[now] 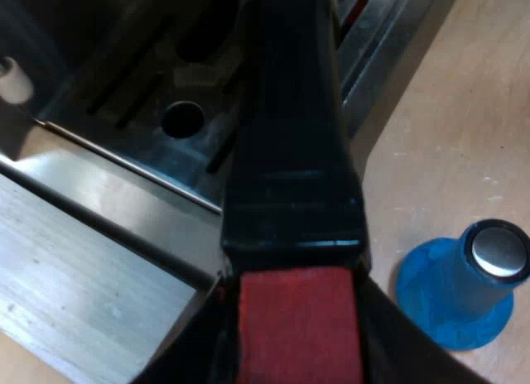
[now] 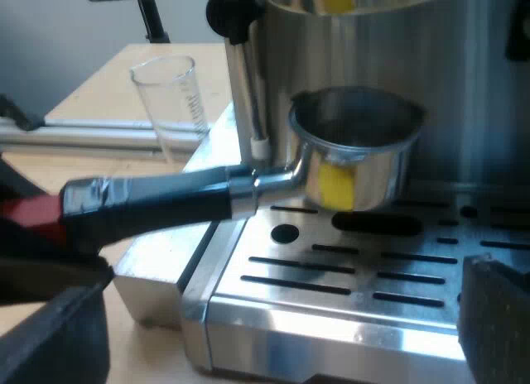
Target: Put the handle in the coffee machine
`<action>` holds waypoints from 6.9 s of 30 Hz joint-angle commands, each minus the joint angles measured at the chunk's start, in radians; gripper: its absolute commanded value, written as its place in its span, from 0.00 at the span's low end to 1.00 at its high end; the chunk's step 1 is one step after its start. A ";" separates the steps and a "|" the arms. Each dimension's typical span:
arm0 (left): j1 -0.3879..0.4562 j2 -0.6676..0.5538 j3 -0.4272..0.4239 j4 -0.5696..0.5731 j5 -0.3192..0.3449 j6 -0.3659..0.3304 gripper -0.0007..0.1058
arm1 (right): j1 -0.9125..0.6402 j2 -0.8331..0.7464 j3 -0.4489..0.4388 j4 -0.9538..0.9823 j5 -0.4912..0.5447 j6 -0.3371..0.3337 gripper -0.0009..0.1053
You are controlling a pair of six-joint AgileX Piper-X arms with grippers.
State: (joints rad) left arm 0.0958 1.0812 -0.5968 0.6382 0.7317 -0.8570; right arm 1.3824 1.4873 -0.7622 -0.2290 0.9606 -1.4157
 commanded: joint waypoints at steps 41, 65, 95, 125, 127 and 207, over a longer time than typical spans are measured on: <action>0.019 0.118 -0.023 -0.263 0.167 -0.002 0.01 | -0.006 0.025 0.033 -0.178 -0.022 -0.128 0.82; 0.020 0.118 -0.102 -0.239 0.255 -0.073 0.01 | -0.006 0.025 0.033 -0.178 -0.022 -0.128 0.82; 0.020 0.093 -0.211 -0.119 0.388 -0.088 0.01 | -0.006 0.025 0.033 -0.178 -0.069 -0.128 0.82; 0.020 0.086 -0.211 -0.127 0.494 -0.036 0.01 | -0.070 0.028 0.034 -0.178 -0.081 -0.128 0.82; 0.020 0.086 -0.211 -0.127 0.494 -0.036 0.01 | -0.118 0.062 0.034 -0.207 -0.119 -0.130 0.82; 0.020 0.086 -0.211 -0.127 0.472 -0.036 0.01 | -0.381 0.520 -0.271 -0.875 -0.106 -0.467 0.44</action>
State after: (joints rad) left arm 0.1284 1.2009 -0.7739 0.5970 0.9374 -0.9046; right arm 1.0034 2.0283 -1.0201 -1.0443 0.8581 -1.8765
